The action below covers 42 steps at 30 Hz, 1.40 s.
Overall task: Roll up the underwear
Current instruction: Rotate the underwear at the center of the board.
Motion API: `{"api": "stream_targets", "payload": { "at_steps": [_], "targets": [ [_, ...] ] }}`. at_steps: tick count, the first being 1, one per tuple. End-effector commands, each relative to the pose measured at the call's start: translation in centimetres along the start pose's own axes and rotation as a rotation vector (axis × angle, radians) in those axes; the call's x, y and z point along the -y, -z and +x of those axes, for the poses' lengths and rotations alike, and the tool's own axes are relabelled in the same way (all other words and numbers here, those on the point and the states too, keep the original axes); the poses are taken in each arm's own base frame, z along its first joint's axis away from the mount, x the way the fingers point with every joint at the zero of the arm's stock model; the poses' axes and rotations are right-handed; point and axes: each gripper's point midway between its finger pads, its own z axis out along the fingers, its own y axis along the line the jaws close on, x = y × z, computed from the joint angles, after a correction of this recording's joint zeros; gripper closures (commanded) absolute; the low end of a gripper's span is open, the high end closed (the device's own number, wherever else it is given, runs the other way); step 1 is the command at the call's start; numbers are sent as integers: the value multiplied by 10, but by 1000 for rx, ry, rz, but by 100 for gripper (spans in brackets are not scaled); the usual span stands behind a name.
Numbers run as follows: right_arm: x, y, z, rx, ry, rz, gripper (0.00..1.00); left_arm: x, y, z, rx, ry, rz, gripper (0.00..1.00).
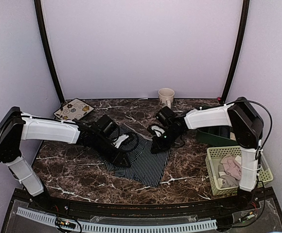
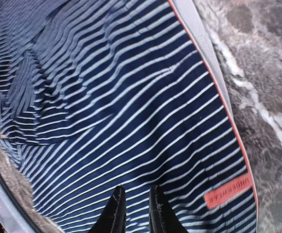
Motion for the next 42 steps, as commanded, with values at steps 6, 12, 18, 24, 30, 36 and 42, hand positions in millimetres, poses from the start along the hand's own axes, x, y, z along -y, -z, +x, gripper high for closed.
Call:
{"api": "stream_targets", "payload": {
  "at_steps": [6,12,18,24,30,36,42],
  "targets": [
    [17,-9,47,-121,24,42,86,-36,-38,37,-127,149,-122,67],
    [-12,-12,108,-215,22,-22,88,-78,-15,72,-199,181,-315,70],
    [-115,0,139,-250,90,-273,88,-97,21,48,-144,147,-353,68],
    [-153,46,62,-39,170,-397,85,-70,50,6,-12,46,-272,57],
    [-90,44,-1,122,100,-235,79,-75,46,-21,53,89,-222,55],
    [-44,31,-43,167,117,-45,73,-102,65,-62,181,119,-197,47],
    [8,42,-79,239,45,-29,58,-137,86,-101,292,159,-119,44]
  ]
}}
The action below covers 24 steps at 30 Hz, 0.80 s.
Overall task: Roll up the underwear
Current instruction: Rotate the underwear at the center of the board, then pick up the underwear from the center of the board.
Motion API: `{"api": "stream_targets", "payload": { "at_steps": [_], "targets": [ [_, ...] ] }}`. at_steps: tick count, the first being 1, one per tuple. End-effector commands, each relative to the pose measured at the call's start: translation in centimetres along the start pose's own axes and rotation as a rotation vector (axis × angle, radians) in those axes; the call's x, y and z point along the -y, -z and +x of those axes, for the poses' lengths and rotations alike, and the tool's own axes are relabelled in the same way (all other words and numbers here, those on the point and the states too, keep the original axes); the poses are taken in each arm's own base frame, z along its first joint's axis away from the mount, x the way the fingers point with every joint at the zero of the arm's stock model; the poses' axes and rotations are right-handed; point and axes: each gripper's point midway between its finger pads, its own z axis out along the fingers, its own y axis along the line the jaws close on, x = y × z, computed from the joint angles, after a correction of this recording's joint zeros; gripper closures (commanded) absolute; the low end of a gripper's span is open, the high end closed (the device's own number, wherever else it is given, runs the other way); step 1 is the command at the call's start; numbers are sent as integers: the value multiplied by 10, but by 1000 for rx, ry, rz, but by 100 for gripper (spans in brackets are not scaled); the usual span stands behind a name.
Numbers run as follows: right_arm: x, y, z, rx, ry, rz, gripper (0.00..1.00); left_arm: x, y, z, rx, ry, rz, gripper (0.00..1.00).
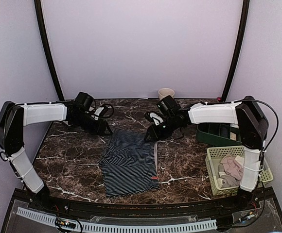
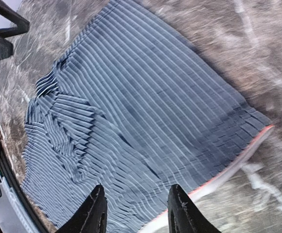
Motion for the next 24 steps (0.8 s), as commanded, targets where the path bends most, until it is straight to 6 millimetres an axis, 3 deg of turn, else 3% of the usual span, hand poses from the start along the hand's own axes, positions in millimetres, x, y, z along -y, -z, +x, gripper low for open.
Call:
{"api": "stream_targets", "payload": {
  "at_steps": [1,9,13,18,24],
  "targets": [
    [46,13,-36,76,-24,54,57,-12,3,-44,84,-7,81,43],
    [98,0,-43,21,-64,112,51,-36,-12,-83,90,-10,109,43],
    [99,-12,-45,-5,-57,67,50,-41,-18,-96,99,-2,136,43],
    [105,-27,-41,-37,-69,49,51,-54,-32,-96,76,24,138,43],
    [107,-36,-38,-53,-90,8,68,-66,-52,-97,49,47,155,44]
  ]
}}
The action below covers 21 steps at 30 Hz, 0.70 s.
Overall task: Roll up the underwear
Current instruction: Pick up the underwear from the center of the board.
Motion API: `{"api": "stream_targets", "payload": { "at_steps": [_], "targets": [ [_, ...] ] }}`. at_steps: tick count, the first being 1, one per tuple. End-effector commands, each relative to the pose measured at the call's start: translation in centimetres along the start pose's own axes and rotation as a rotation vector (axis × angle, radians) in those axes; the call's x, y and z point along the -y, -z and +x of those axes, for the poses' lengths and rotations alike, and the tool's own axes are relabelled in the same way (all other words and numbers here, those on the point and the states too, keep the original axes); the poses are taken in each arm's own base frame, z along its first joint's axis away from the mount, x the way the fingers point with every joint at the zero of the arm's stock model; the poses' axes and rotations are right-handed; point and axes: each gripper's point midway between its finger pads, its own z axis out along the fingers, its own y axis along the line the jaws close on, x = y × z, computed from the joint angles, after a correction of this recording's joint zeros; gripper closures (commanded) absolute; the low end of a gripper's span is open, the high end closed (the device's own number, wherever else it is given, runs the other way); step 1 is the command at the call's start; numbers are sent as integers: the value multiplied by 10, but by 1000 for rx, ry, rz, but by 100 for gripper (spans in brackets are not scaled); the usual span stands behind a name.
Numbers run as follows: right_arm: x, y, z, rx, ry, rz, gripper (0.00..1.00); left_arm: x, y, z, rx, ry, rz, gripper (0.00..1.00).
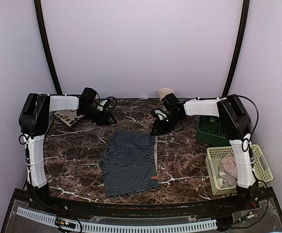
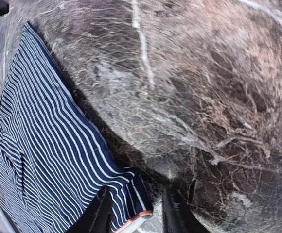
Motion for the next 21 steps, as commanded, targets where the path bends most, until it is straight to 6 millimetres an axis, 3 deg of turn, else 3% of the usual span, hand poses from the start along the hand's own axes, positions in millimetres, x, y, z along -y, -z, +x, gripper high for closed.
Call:
{"api": "stream_targets", "payload": {
  "at_steps": [1,11,21],
  "targets": [
    [1,-6,0,-14,-13,-40,72,-3,-8,-3,-22,4,37,44],
    [4,1,-8,6,-31,-73,94,-6,-34,11,-89,26,120,49],
    [2,5,-13,19,-32,-88,100,6,-46,31,-154,26,211,59]
  ]
}}
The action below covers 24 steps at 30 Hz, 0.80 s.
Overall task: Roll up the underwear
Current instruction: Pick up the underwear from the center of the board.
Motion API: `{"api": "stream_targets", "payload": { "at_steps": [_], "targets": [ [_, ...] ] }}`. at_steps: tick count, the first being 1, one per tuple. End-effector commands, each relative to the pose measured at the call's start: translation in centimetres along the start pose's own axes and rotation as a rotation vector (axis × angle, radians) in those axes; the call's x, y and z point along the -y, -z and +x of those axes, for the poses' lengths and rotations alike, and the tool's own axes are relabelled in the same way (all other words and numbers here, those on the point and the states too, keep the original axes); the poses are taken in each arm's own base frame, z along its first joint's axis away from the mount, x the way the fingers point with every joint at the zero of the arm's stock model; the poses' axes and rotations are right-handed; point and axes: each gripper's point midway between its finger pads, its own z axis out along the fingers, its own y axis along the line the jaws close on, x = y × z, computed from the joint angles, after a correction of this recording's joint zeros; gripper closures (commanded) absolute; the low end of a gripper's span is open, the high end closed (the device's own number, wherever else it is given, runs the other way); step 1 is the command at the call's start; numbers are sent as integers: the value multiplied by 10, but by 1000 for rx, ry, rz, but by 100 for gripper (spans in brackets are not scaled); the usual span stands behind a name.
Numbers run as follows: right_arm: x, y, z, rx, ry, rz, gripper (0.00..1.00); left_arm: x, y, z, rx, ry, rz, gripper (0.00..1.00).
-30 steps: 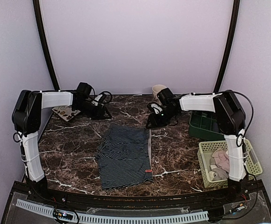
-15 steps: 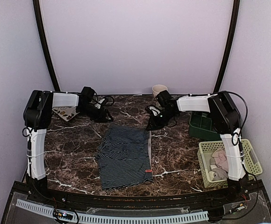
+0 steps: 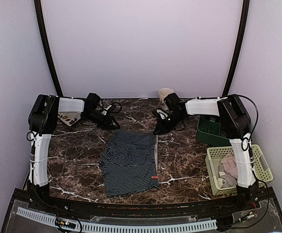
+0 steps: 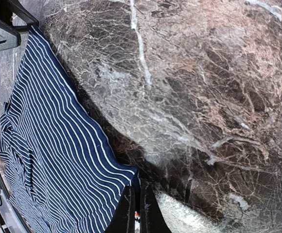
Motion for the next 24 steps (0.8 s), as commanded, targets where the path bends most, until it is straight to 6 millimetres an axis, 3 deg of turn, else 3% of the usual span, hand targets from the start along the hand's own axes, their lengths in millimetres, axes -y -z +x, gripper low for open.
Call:
{"api": "stream_targets", "payload": {
  "at_steps": [1,6,13,17,20,24],
  "targets": [
    [-3,5,-13,32,9,-23,100,6,-9,15,-57,9,38,61],
    [-3,6,-12,35,8,-21,100,1,-12,8,-45,11,16,79],
    [-8,20,-24,86,20,-8,100,4,2,-25,26,-12,-24,100],
    [-9,40,-44,156,32,10,100,9,20,-52,96,-50,-55,100],
    [-15,54,-58,205,55,9,100,23,35,-69,142,-99,-42,100],
    [-29,68,-67,238,95,-29,100,50,51,-74,159,-165,15,100]
  ]
}}
